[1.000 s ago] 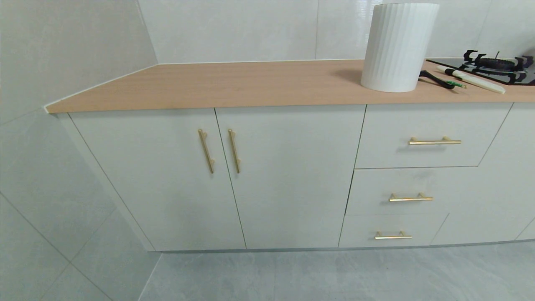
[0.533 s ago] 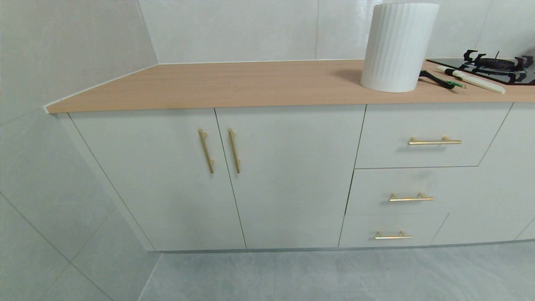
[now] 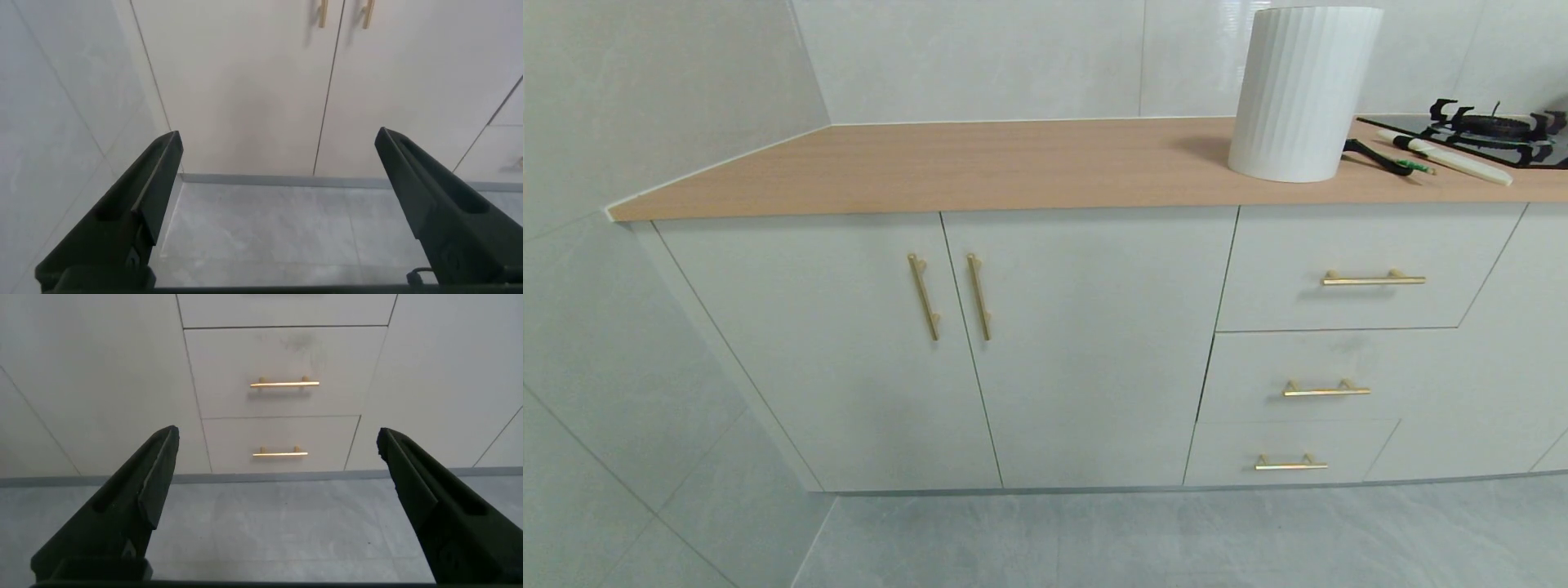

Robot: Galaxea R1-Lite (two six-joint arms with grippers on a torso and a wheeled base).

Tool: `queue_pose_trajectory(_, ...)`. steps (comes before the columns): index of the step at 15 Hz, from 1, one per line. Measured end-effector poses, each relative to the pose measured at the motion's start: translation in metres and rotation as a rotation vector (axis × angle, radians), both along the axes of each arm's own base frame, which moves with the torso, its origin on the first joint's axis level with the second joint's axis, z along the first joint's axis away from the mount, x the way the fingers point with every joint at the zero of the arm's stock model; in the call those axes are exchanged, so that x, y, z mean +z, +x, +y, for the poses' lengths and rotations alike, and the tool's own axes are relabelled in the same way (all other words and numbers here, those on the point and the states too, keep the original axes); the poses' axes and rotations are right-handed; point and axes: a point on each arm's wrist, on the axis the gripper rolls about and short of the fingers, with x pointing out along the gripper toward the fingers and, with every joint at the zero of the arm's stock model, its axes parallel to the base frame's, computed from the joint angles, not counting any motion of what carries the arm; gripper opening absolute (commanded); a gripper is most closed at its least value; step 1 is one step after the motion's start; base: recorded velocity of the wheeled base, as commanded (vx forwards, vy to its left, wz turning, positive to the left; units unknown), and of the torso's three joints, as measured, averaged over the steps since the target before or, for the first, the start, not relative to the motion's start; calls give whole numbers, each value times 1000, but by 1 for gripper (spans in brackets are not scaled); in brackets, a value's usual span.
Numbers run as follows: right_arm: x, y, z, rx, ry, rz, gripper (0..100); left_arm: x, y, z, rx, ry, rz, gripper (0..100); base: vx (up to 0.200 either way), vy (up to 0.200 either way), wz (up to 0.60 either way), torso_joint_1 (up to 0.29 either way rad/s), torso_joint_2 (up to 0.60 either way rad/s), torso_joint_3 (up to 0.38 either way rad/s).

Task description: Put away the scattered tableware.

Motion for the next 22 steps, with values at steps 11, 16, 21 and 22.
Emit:
queue_pose_trajectory(11, 0, 0, 0, -2, 1, 0, 100, 0, 0, 0, 0, -2, 0, 100, 0, -109, 0, 0, 1, 1)
queue_pose_trajectory(16, 0, 0, 0, -2, 1, 0, 100, 0, 0, 0, 0, -1, 0, 100, 40, 0, 0, 0, 1, 0)
queue_pose_trajectory(21, 0, 0, 0, -1, 1, 0, 100, 0, 0, 0, 0, -2, -2, 100, 160, 0, 0, 3, 1, 0)
queue_pose_trajectory(22, 0, 0, 0, -1, 1, 0, 100, 0, 0, 0, 0, -2, -1, 100, 0, 0, 0, 0, 0, 0)
